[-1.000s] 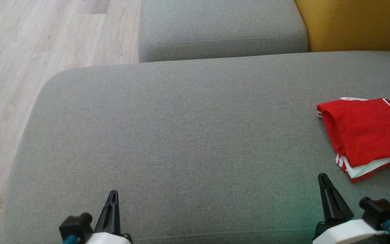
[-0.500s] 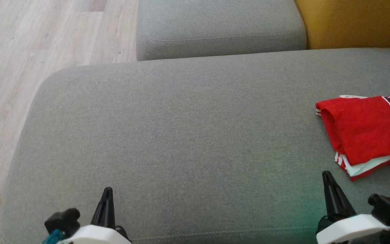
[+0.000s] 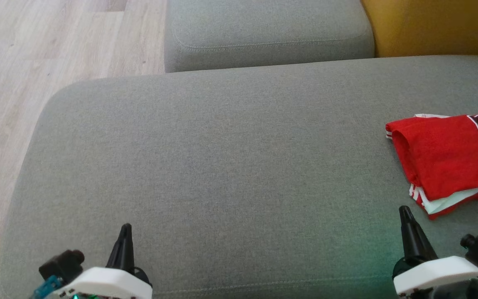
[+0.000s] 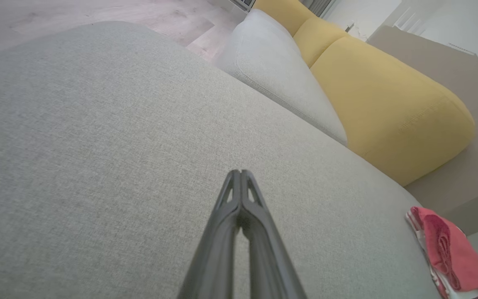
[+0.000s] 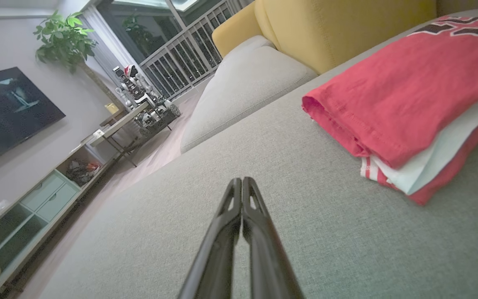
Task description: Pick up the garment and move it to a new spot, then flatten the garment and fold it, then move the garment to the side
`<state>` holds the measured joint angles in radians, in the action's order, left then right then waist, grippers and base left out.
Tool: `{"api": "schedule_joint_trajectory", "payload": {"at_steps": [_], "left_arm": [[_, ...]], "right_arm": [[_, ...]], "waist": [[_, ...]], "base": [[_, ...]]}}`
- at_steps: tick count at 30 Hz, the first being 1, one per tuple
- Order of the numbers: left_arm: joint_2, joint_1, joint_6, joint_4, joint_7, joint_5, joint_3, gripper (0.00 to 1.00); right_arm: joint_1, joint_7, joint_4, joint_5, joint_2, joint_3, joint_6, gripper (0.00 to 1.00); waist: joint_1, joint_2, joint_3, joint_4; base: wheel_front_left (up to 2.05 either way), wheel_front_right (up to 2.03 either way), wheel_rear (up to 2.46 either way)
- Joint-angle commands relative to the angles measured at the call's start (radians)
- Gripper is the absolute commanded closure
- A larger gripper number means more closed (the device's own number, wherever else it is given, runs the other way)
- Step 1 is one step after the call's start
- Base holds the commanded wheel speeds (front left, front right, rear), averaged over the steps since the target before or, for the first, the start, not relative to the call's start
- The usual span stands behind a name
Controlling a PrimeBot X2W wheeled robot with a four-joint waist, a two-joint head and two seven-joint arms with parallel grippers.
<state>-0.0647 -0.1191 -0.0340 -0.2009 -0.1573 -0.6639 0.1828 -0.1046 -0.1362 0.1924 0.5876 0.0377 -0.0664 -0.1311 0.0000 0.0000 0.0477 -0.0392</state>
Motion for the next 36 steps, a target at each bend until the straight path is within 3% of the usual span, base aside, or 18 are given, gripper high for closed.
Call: {"api": "schedule_joint_trajectory", "payload": {"at_steps": [1,36], "left_arm": [[-0.014,0.056,0.007,0.027,0.003,-0.022,-0.021,1.00],[-0.019,0.125,0.073,-0.001,0.096,-0.430,-0.113,1.00]], "right_arm": [[0.059,0.003,-0.029,0.025,0.009,0.000,0.000,1.00],[0.123,0.105,0.005,0.445,0.012,-0.018,0.000,1.00]], "waist": [[0.0000,0.0000,0.000,0.000],[0.0000,0.0000,-0.022,0.017]], "base": [[0.00,0.00,0.00],[0.00,0.00,0.00]]}}
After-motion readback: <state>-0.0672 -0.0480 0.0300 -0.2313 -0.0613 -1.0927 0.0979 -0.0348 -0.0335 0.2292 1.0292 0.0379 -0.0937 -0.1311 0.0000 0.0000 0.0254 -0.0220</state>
